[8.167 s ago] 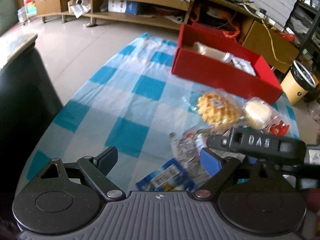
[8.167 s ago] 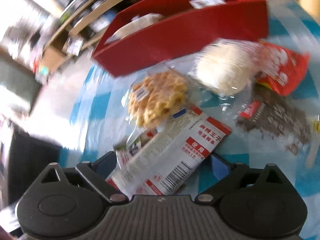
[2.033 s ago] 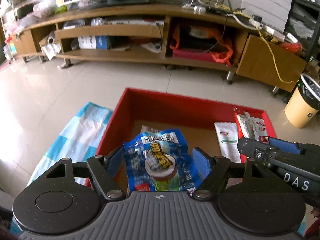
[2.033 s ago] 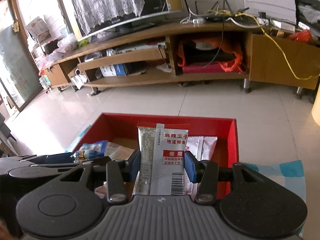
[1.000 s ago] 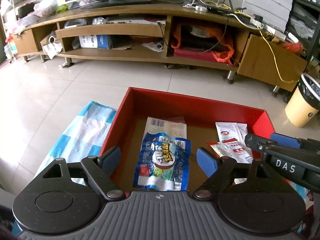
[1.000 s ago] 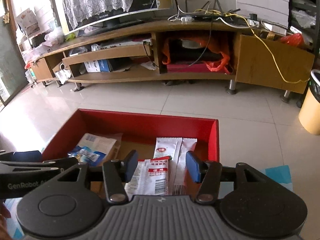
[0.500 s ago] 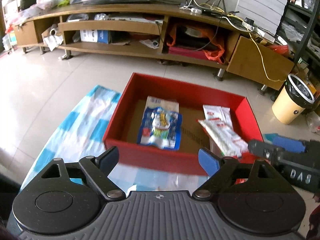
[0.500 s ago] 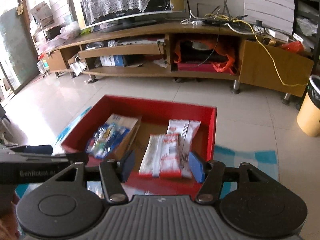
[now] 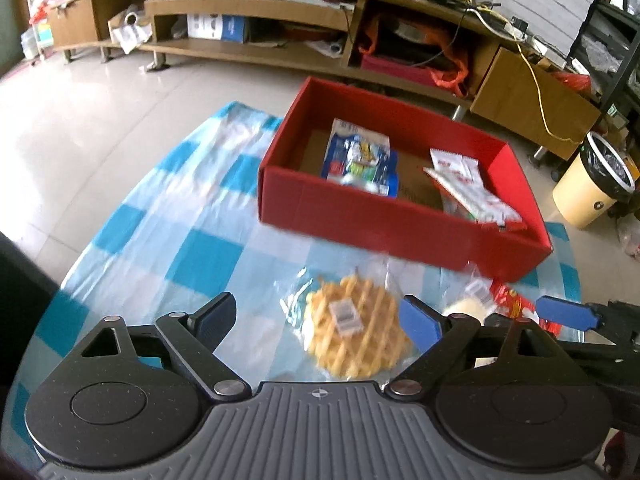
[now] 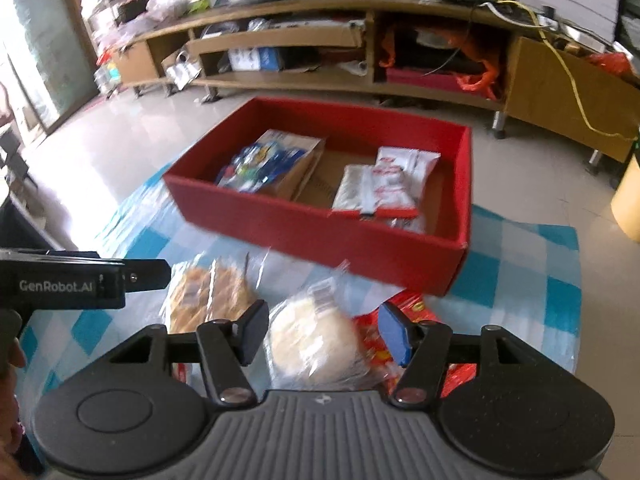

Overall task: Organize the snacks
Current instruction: 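Withdraw both tools back over the waffle bag and white bun pack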

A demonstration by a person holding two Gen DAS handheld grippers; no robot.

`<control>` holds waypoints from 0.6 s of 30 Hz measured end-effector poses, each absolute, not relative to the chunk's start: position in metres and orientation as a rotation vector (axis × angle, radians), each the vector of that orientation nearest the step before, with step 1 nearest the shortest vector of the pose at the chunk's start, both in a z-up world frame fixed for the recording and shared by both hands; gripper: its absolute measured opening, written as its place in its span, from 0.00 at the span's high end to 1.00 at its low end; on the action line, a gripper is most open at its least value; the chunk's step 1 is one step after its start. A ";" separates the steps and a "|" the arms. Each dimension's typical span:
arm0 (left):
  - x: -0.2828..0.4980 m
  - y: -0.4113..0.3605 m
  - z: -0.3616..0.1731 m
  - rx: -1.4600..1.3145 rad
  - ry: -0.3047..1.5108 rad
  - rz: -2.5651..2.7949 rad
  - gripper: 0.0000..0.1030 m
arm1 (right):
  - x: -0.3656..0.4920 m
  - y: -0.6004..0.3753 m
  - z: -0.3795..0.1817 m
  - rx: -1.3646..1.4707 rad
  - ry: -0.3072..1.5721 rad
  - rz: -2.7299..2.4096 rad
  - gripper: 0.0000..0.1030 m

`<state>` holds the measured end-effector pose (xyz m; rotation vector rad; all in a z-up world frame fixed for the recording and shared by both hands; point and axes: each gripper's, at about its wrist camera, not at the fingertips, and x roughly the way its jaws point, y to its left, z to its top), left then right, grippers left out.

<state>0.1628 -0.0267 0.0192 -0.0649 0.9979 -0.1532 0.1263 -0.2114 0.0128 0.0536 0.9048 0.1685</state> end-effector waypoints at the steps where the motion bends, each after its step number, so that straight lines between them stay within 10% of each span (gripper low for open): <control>1: 0.162 -0.026 0.018 -0.066 1.003 -0.151 0.10 | 0.126 -0.209 0.011 0.043 0.912 0.175 0.37; 18: 0.178 -0.015 0.004 -0.185 1.081 -0.118 0.01 | 0.151 -0.175 -0.036 -0.131 1.027 0.218 0.23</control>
